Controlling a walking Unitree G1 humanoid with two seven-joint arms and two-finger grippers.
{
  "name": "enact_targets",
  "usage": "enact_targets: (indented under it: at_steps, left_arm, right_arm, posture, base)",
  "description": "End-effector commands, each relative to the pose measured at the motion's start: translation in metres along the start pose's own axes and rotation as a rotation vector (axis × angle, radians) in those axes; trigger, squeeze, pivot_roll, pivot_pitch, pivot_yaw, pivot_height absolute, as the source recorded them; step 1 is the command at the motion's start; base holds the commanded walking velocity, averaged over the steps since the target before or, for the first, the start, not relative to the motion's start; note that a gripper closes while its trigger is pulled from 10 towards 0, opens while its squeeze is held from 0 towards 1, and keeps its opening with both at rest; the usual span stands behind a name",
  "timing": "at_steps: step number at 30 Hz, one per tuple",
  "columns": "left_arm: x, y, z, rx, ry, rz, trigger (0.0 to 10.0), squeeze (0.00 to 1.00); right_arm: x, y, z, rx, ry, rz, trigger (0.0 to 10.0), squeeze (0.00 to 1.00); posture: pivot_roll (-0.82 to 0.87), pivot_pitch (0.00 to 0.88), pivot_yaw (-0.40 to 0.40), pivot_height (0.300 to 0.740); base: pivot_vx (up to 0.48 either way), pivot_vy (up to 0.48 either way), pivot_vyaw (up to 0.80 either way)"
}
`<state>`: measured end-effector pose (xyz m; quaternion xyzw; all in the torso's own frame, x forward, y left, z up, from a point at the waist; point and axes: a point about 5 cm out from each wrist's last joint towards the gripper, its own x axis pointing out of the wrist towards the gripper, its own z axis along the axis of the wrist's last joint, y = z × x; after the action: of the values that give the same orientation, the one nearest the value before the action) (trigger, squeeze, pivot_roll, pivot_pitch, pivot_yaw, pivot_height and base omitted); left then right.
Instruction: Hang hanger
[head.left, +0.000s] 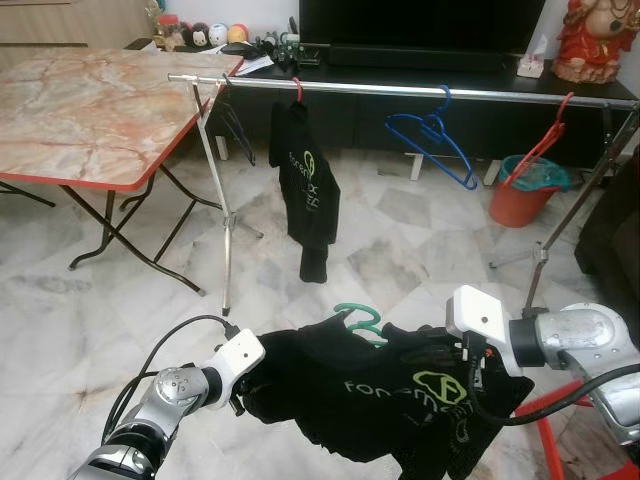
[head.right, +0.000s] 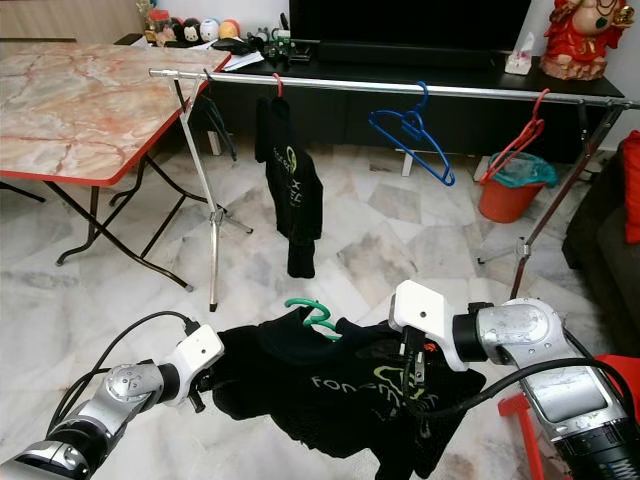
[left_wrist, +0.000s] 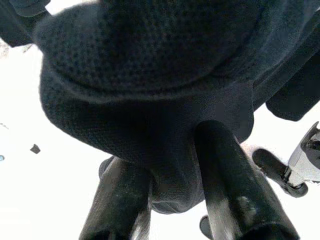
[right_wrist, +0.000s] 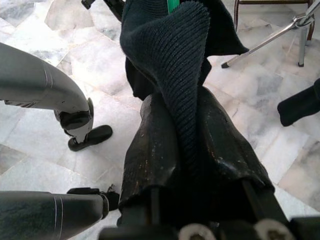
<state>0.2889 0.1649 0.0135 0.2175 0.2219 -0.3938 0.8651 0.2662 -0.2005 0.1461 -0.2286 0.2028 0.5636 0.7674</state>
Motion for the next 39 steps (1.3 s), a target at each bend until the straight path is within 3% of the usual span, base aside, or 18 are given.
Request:
enact_targets:
  at_steps: [1, 6, 18, 19, 25, 31, 38, 39]
  left_arm:
    - [-0.002, 0.004, -0.001, 0.01, 0.016, 0.005, 0.0, 0.0]
    - [-0.006, 0.013, -0.006, 0.021, 0.059, 0.112, 0.0, 0.0]
    - [-0.016, 0.028, -0.022, -0.086, 0.134, 0.346, 0.0, 0.0]
    - [-0.019, 0.032, -0.026, -0.128, 0.159, 0.425, 0.0, 0.0]
    - [-0.026, 0.039, -0.035, -0.243, 0.205, 0.579, 0.0, 0.0]
    - [-0.036, 0.042, -0.049, -0.41, 0.279, 0.786, 0.0, 0.0]
    - [-0.045, 0.043, -0.06, -0.519, 0.338, 0.94, 0.0, 0.0]
    - [-0.047, 0.042, -0.064, -0.575, 0.353, 0.977, 0.0, 0.0]
  right_arm:
    - [-0.001, -0.004, 0.011, -0.039, -0.033, -0.008, 10.0, 0.0]
    - [0.0, -0.004, 0.007, -0.031, -0.014, -0.013, 10.0, 0.0]
    - [0.001, -0.01, 0.003, -0.028, 0.015, -0.074, 10.0, 0.0]
    - [0.001, -0.013, 0.004, -0.042, 0.015, -0.111, 10.0, 0.0]
    - [0.0, -0.025, -0.001, -0.042, 0.045, -0.227, 10.0, 0.0]
    - [0.004, -0.027, -0.001, -0.029, 0.035, -0.263, 10.0, 0.0]
    - [0.005, -0.031, -0.004, -0.029, 0.044, -0.311, 10.0, 0.0]
    - [0.006, -0.033, -0.003, -0.027, 0.036, -0.337, 10.0, 0.0]
  posture:
    - [-0.14, 0.0, 0.026, 0.74]
    - [-0.14, 0.0, 0.027, 0.74]
    - [-0.13, 0.0, 0.029, 0.74]
    - [-0.13, 0.0, 0.03, 0.74]
    - [-0.13, 0.0, 0.031, 0.74]
    - [-0.13, 0.0, 0.031, 0.74]
    - [-0.13, 0.0, 0.034, 0.74]
    - [-0.13, 0.0, 0.034, 0.74]
  base:
    - [0.0, 0.0, 0.0]
    - [0.0, 0.0, 0.0]
    - [0.0, 0.0, 0.0]
    - [0.0, 0.0, 0.0]
    - [0.0, 0.0, 0.0]
    - [0.0, 0.0, 0.0]
    - [0.0, 0.0, 0.0]
    - [0.0, 0.0, 0.0]
